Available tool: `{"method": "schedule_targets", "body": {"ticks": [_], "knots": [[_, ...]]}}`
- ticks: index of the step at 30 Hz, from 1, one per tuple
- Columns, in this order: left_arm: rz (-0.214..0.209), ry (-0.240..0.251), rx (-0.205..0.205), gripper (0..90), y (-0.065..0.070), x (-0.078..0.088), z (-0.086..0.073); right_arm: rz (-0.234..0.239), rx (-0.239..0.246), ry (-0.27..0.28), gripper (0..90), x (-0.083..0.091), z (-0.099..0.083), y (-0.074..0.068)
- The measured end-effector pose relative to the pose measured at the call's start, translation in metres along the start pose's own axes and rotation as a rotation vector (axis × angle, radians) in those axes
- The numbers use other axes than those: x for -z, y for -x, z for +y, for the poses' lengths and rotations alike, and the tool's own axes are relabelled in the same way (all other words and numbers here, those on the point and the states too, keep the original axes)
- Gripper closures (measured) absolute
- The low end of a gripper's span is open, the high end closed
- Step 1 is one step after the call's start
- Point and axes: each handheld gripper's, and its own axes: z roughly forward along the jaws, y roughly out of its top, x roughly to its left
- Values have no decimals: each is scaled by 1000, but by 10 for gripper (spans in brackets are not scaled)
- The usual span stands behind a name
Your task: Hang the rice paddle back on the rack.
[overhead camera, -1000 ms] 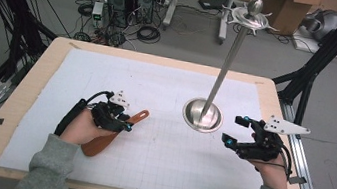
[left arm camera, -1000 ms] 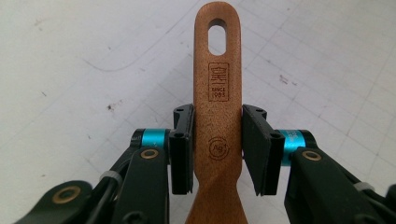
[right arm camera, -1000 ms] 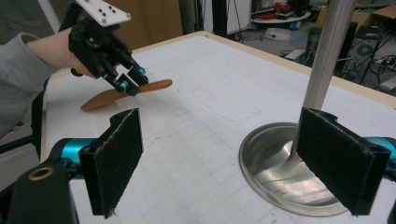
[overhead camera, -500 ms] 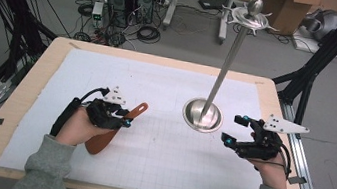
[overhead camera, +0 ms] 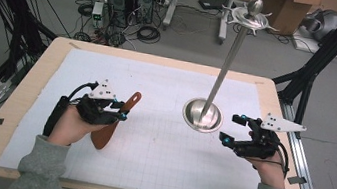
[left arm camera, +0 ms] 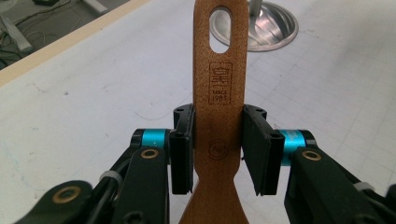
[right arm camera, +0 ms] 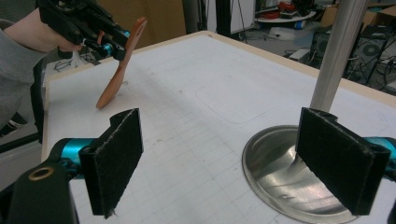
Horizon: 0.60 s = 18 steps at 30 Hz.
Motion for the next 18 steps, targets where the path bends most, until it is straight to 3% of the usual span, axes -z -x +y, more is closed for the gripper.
{"method": "schedule_targets", "body": {"ticks": [18], "knots": [[-1,127,3,652,0,25,5,8,14,-4,138,-3,1,0]]}}
